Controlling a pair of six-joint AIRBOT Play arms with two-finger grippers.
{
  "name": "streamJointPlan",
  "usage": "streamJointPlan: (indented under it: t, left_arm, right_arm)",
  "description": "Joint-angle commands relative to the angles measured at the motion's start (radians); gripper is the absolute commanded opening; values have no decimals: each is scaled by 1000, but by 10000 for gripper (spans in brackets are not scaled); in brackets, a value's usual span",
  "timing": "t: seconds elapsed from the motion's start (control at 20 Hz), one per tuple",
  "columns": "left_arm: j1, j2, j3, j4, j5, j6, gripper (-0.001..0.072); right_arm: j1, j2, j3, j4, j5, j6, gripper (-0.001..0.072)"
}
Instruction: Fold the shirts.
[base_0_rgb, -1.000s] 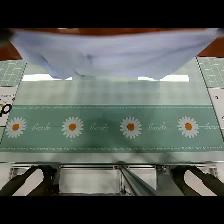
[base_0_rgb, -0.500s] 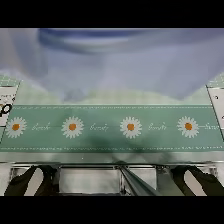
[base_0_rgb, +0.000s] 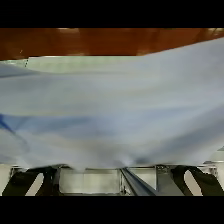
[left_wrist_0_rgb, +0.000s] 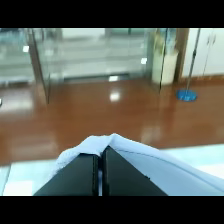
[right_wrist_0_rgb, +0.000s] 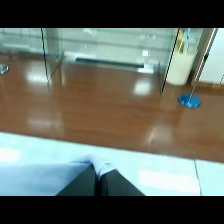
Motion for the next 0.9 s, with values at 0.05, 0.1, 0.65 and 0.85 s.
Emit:
streamJointPlan:
  t: [0.05,0.1,0.65,0.85]
  left_arm:
    - [-39,-44,-280,68,43,-81,19]
    - [-39,-73,-357,64,76,-108,20]
    - [-22,-813,-529,-41,678,-142,20]
    - [2,-1075,-321,-70,598,-143,20]
  right_arm:
    - [0,-9,-255,3,-16,-1,22]
    - [0,-23,-336,19,-37,-10,22]
    - [0,-713,-618,166,-457,-150,22]
    - [0,-980,-444,237,-479,-148,22]
